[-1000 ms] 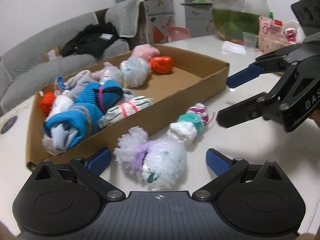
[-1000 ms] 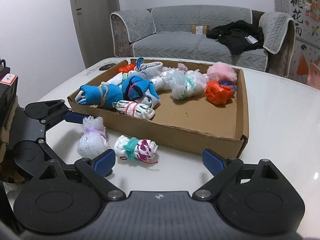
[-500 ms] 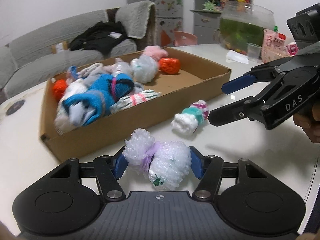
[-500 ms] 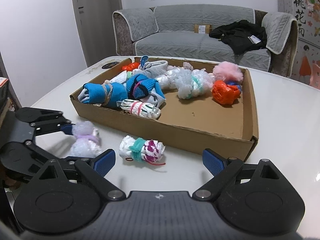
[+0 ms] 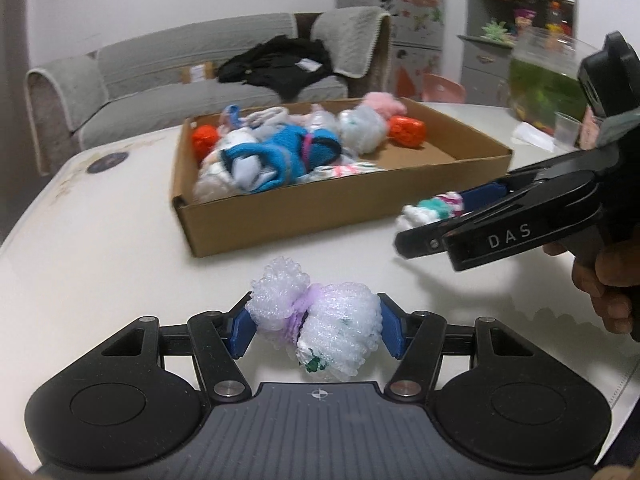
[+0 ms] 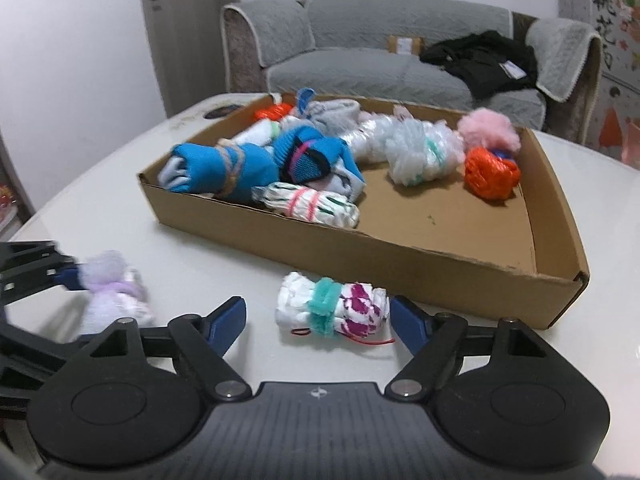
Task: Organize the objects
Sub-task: 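Move both tools back to the last bundles on the table, then grasp the teal-banded white sock with the right tool while the left grasps the lilac-tied bubble bundle, then carry both bundles over the box, lower them inside and open both tools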
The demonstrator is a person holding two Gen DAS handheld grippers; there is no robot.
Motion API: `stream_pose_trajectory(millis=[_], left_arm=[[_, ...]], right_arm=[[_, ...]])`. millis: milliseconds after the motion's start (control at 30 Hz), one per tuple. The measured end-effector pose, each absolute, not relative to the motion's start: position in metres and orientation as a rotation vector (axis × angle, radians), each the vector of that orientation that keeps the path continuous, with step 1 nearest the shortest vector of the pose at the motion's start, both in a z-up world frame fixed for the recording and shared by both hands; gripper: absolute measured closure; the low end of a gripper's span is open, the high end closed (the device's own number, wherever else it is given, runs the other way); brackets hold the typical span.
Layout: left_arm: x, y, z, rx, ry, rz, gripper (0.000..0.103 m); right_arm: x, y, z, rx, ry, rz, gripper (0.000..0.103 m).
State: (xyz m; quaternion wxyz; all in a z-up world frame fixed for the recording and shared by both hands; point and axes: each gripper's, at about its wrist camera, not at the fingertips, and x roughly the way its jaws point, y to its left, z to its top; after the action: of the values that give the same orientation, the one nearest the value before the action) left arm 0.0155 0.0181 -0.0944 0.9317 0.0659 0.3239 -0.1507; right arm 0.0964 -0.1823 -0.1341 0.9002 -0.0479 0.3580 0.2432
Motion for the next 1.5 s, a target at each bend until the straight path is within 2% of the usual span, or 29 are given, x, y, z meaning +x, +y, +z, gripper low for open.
stream_pose_trajectory(millis=[167, 300, 400, 733, 1133, 1500], left_arm=[[0.018, 0.026, -0.094, 0.092, 0.671, -0.290, 0.036], [0.016, 0.025, -0.094, 0.095, 0.670, -0.283, 0.036], [0.014, 0.023, -0.095, 0.106, 0.670, -0.274, 0.036], [0.012, 0.020, -0.094, 0.117, 0.670, -0.258, 0.036], [-0.014, 0.013, -0.087, 0.120, 0.697, -0.267, 0.037], [-0.012, -0.004, -0.038, 0.130, 0.657, -0.326, 0.037]], right_arm=[[0.097, -0.178, -0.135, -0.120, 0.728, 0.479, 0.030], [0.089, -0.179, -0.136, -0.161, 0.702, 0.471, 0.041], [0.083, -0.182, -0.135, -0.167, 0.687, 0.490, 0.054], [0.070, -0.208, -0.136, -0.166, 0.658, 0.535, 0.056], [0.037, -0.288, -0.132, -0.149, 0.628, 0.520, 0.056], [0.057, -0.333, -0.093, -0.136, 0.548, 0.450, 0.056]])
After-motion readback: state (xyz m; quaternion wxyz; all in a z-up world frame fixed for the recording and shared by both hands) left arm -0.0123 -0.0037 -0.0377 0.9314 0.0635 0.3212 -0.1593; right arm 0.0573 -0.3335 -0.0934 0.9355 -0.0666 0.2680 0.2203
